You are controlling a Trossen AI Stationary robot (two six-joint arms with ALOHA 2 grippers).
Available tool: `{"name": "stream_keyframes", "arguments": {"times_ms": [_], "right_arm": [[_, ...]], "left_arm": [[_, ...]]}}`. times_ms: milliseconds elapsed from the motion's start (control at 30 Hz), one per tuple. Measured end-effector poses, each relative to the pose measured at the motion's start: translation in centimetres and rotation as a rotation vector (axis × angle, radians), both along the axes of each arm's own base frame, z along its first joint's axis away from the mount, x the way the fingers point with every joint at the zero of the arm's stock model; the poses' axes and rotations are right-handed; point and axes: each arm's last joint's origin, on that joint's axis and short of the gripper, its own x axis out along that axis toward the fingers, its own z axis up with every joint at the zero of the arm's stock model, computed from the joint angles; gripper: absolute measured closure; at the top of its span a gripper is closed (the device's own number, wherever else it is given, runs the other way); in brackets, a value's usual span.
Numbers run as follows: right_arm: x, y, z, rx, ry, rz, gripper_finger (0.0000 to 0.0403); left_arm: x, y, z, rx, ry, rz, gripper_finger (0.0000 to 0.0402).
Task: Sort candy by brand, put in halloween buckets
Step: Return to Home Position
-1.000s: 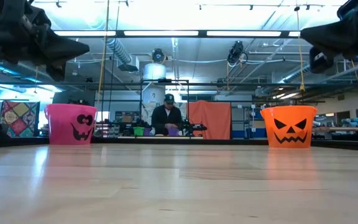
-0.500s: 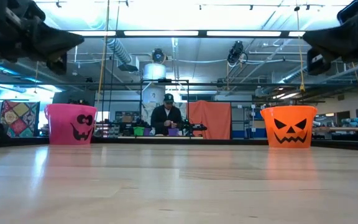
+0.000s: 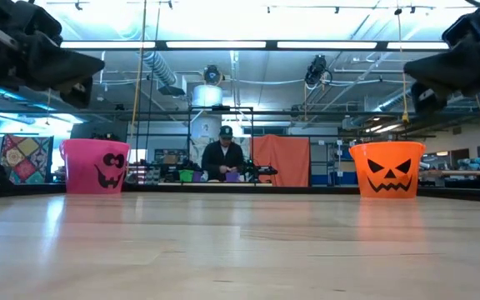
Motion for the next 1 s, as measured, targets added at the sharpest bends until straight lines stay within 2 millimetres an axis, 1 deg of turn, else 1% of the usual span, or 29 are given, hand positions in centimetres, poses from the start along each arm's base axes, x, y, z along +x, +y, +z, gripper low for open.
{"name": "stream_keyframes", "arguments": {"times_ms": [100,200,367,500,700,1000], "right_arm": [[-0.03,0.24,0.11,-0.086,-0.019,0.036,0.0394],[-0.04,0.20,0.37,-0.129,-0.050,0.042,0.0393],[-0.01,-0.03,-0.19,-0.119,0.011,0.014,0.0393],[-0.01,-0.12,-0.21,-0.106,0.016,-0.012,0.0393],[0.00,-0.26,-0.21,-0.094,0.018,-0.061,0.0388],[0.00,-0.29,-0.20,-0.094,0.018,-0.072,0.0382]], "left_arm": [[0.00,0.09,-0.03,0.026,0.002,0.031,0.0397],[0.01,0.12,-0.34,0.054,0.032,0.036,0.0398],[0.01,0.15,-0.62,0.049,0.062,0.047,0.0398],[0.01,0.36,-0.64,-0.010,0.065,0.118,0.0397],[0.02,0.39,-0.80,-0.102,0.081,0.130,0.0396],[0.03,0.39,-0.67,-0.104,0.068,0.130,0.0396]]}}
